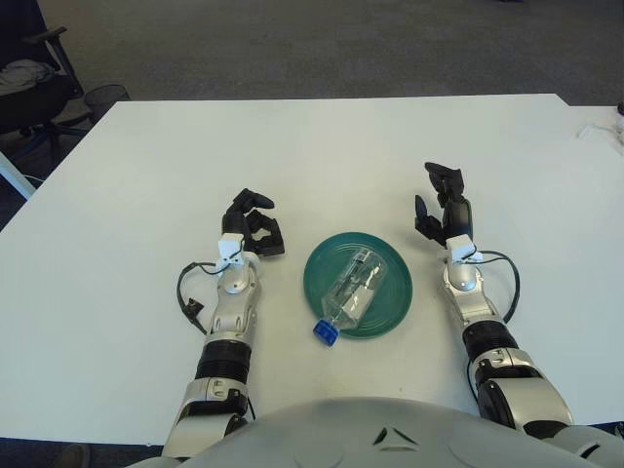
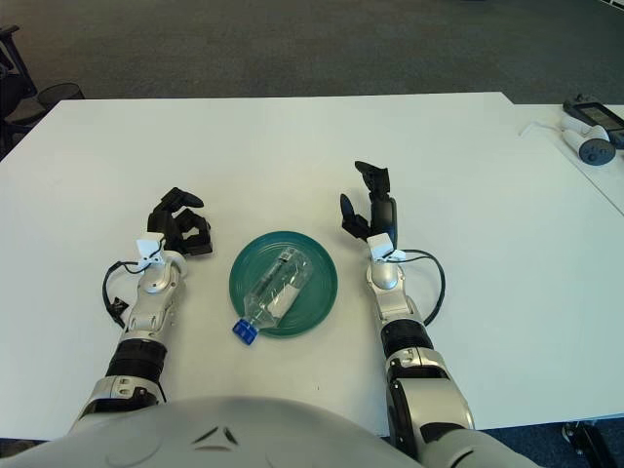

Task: Put the bottle into the plate.

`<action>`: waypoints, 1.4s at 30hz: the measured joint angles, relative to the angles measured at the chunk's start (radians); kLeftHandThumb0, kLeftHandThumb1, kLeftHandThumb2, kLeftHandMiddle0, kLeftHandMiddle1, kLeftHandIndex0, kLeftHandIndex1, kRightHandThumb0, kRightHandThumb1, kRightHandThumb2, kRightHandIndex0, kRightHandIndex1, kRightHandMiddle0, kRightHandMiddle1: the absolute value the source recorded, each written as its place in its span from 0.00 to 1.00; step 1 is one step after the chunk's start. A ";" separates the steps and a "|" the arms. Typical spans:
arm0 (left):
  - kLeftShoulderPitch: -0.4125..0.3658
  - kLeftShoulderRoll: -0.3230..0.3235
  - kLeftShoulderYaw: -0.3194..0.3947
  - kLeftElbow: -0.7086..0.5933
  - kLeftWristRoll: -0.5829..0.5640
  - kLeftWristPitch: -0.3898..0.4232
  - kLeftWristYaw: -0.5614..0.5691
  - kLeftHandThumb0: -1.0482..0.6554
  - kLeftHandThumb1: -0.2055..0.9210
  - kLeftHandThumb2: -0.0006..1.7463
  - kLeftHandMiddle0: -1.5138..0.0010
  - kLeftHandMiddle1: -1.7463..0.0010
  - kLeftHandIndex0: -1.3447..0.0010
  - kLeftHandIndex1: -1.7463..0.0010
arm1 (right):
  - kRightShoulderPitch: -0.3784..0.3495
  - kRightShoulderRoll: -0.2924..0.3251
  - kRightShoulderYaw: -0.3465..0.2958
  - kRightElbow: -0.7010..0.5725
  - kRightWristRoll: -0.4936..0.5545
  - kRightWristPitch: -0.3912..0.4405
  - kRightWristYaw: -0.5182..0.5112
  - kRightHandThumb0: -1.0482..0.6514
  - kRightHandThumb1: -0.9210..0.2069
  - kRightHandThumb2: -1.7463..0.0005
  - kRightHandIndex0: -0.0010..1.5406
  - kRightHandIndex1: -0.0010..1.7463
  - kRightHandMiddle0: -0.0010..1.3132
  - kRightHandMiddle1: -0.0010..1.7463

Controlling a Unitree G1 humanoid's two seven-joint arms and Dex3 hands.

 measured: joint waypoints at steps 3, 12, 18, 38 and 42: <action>0.000 0.000 0.000 -0.001 0.000 0.001 0.000 0.61 0.11 1.00 0.40 0.03 0.48 0.00 | 0.004 0.003 -0.005 -0.005 0.025 0.010 0.020 0.30 0.00 0.63 0.20 0.15 0.00 0.53; 0.000 0.000 -0.001 -0.005 -0.004 0.007 -0.011 0.61 0.12 1.00 0.41 0.02 0.48 0.00 | 0.037 0.033 -0.026 -0.053 0.164 0.103 0.152 0.30 0.00 0.63 0.17 0.32 0.00 0.55; 0.001 0.000 -0.003 -0.007 0.006 0.006 -0.007 0.61 0.12 1.00 0.42 0.01 0.48 0.00 | 0.072 0.053 -0.034 -0.151 0.231 0.259 0.222 0.28 0.00 0.61 0.19 0.40 0.00 0.56; 0.015 -0.001 -0.013 -0.030 0.042 0.025 0.037 0.61 0.13 1.00 0.43 0.00 0.48 0.00 | 0.147 0.056 -0.010 -0.465 0.247 0.667 0.259 0.22 0.00 0.56 0.20 0.52 0.00 0.59; 0.019 -0.001 -0.016 -0.039 0.038 0.030 0.030 0.61 0.13 1.00 0.42 0.00 0.49 0.00 | 0.155 0.056 -0.007 -0.489 0.247 0.690 0.259 0.22 0.00 0.56 0.20 0.53 0.00 0.59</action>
